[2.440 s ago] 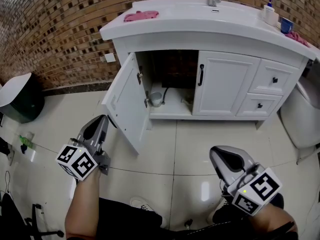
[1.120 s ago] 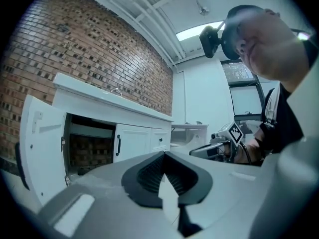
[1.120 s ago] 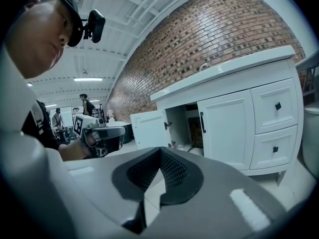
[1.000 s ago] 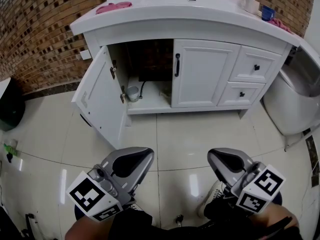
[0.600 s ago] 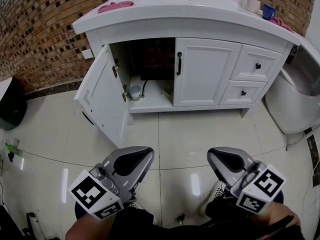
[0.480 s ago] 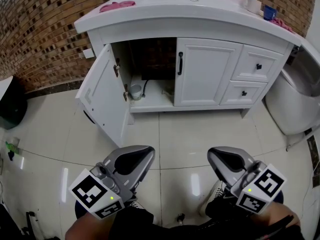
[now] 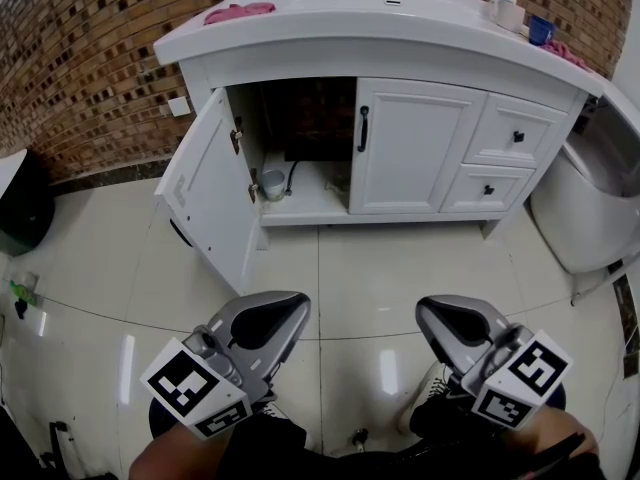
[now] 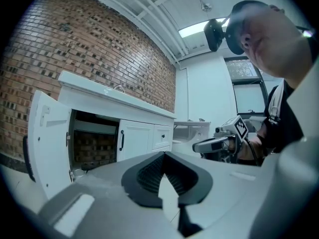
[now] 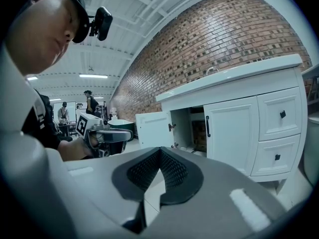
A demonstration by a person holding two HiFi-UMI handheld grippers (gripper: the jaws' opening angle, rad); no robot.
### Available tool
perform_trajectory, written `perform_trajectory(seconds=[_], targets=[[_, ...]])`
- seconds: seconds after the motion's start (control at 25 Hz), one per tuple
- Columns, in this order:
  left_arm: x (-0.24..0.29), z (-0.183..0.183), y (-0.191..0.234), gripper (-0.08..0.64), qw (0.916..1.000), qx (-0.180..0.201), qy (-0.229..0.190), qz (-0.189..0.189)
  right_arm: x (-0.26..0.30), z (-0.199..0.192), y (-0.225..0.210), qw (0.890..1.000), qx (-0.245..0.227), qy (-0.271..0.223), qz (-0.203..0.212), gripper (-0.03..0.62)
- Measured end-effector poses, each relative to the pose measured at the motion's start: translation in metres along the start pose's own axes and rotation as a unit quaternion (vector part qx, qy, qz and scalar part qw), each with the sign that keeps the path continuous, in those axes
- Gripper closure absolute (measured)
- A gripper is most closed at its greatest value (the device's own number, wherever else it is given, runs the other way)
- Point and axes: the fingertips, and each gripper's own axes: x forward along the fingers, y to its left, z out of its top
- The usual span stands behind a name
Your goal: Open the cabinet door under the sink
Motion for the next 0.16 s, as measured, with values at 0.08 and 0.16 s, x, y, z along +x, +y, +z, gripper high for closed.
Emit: perform_trajectory(seconds=[0.08, 0.16], targets=[[-0.0003, -0.0006, 0.0007, 0.555, 1.0000, -0.001, 0.000, 0.001, 0.0004, -0.0005, 0.0009, 1.000, 0.000, 0.001, 0.001, 0.584], [-0.0003, -0.0011, 0.0013, 0.555, 1.0000, -0.001, 0.000, 0.003, 0.0006, -0.0005, 0.0017, 1.000, -0.001, 0.001, 0.002, 0.584]])
